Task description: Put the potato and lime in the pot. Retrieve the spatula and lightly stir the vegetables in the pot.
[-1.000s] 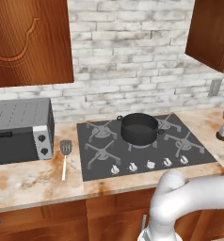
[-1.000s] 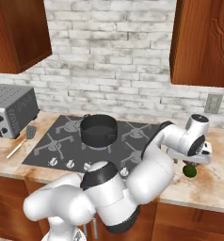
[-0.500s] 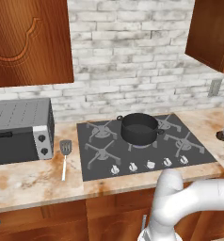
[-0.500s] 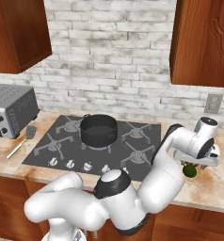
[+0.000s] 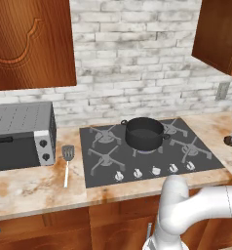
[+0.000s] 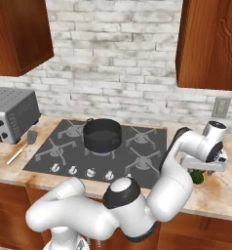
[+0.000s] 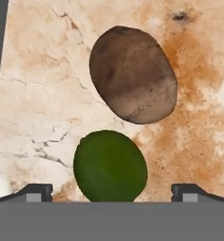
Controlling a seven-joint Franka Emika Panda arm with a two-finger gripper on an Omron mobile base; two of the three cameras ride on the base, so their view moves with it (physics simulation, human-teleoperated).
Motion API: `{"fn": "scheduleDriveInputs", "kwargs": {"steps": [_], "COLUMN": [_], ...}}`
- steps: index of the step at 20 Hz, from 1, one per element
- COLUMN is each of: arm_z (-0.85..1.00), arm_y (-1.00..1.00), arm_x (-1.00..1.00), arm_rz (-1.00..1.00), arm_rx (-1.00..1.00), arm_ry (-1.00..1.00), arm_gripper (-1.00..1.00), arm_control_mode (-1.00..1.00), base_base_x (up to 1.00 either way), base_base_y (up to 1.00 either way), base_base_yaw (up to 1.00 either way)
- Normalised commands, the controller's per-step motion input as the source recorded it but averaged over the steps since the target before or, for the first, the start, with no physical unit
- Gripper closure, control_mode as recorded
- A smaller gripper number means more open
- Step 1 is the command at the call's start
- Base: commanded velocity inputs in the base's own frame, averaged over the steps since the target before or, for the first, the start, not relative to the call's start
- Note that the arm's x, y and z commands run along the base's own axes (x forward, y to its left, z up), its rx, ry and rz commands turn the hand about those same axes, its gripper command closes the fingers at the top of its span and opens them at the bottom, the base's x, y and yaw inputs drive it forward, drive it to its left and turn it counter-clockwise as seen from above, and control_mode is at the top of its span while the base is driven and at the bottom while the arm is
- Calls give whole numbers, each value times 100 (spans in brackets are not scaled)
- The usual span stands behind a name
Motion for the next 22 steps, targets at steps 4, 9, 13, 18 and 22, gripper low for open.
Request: {"fn": "scheduleDriveInputs", "kwargs": {"steps": [4,9,13,18,22], "arm_z": [-39,-36,-11,0,19], "arm_y": [8,12,9,3,0], "arm_x": [0,0,0,0,-36], "arm_rz": [11,9,7,1,0], "arm_rx": [0,-1,0,0,0], "arm_ry": [2,0,1,0,-13], "arm_gripper": [-100,-100,-100,100,100], "arm_control_mode": [-100,-100,-100,-100,-100], "base_base_x": [0,0,0,0,0], "base_base_y": [0,0,0,0,0], "base_base_yaw": [0,0,0,0,0]}}
